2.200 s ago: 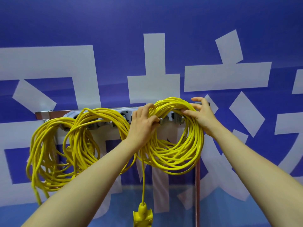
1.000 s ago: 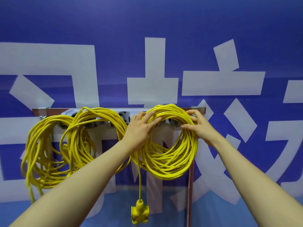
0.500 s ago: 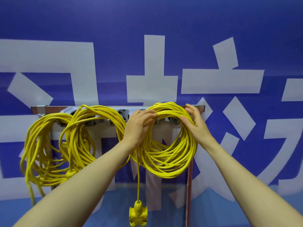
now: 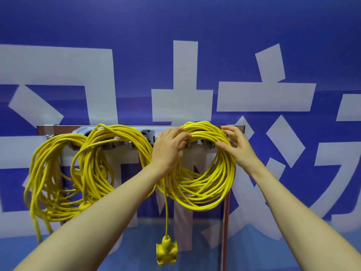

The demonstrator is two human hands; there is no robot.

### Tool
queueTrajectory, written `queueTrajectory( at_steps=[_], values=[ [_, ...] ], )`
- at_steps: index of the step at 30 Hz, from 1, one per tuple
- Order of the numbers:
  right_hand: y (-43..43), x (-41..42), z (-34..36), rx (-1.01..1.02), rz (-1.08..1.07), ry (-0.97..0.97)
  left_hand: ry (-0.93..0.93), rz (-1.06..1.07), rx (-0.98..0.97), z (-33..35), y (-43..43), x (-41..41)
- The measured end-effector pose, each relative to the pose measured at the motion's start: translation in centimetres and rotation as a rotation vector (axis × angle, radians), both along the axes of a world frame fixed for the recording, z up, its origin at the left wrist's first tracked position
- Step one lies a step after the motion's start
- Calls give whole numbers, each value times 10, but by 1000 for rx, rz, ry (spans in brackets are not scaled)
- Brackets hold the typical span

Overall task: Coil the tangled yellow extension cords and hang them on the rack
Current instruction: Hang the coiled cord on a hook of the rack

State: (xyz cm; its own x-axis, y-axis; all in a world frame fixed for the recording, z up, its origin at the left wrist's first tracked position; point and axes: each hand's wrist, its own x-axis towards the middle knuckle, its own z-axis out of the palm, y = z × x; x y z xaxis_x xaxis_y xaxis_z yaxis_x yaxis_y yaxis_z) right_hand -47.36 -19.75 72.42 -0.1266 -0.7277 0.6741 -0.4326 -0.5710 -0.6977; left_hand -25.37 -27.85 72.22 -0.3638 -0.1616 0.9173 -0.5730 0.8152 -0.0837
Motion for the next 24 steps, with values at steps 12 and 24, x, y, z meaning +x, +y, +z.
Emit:
queueTrajectory(
  at_steps=[12, 24],
  values=[
    [-9, -8, -3, -132, -412, 546, -266, -93, -130, 0, -14, -13],
    [-12, -3, 10, -55, -187, 176, -377, -86, -113, 11, -23, -5]
  ],
)
